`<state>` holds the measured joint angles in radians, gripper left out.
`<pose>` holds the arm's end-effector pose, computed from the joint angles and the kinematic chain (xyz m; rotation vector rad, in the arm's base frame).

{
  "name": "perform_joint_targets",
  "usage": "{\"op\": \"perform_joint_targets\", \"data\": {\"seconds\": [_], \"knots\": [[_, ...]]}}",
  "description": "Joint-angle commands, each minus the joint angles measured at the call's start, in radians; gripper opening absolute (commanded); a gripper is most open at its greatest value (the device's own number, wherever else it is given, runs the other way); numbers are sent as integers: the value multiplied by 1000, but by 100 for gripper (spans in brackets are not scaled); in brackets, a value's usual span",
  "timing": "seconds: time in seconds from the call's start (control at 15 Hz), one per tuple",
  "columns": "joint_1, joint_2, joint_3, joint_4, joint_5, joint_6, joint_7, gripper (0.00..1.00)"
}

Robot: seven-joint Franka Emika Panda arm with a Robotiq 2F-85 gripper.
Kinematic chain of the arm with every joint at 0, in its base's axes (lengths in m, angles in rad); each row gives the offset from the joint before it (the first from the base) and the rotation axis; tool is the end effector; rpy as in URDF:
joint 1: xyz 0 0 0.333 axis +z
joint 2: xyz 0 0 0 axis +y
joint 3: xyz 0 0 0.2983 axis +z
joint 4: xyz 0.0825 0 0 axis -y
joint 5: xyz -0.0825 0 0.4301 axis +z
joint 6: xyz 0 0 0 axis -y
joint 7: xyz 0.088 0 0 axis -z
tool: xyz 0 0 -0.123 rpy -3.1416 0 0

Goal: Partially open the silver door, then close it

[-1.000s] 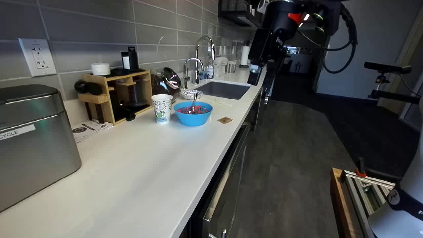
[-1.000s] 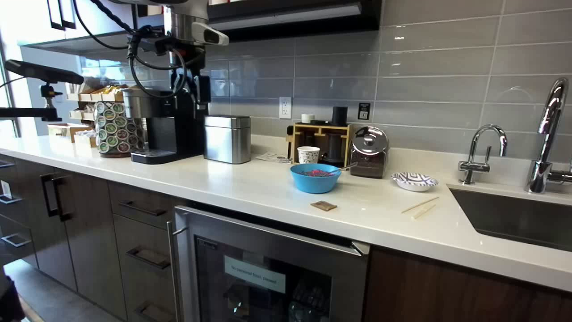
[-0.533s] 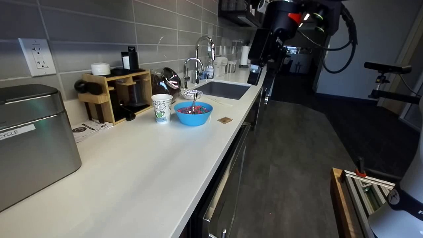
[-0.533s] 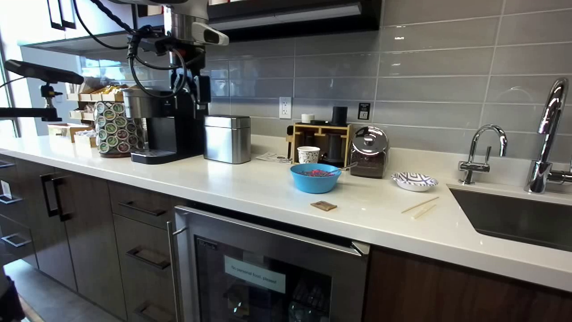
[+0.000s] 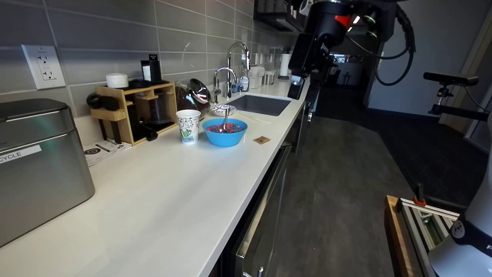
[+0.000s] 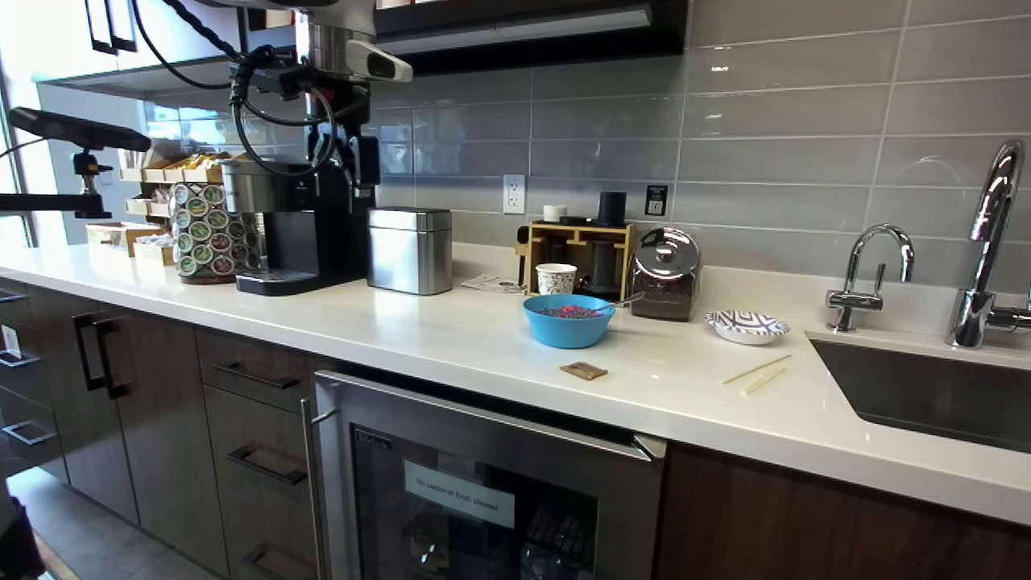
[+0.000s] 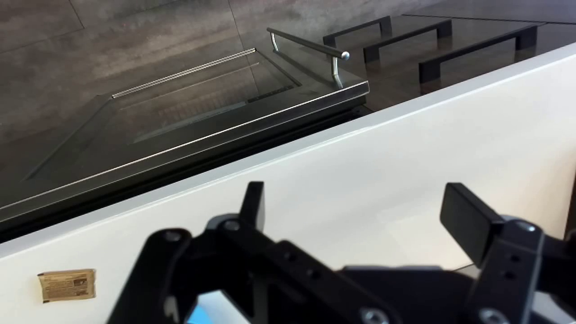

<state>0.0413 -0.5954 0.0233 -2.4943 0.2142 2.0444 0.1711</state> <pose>0.4384 0.0430 0.4580 -2.9225 0.2838 -0.1814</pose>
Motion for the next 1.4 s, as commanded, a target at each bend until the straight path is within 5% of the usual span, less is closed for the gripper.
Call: {"op": "perform_joint_targets", "data": {"seconds": [0.0,0.6,1.33], "knots": [[-9,0,7,3,4,-4,-4,100],[32,94,50,-147,18,75,-45,100],[124,318,163,-265,34,540,53,100]]}}
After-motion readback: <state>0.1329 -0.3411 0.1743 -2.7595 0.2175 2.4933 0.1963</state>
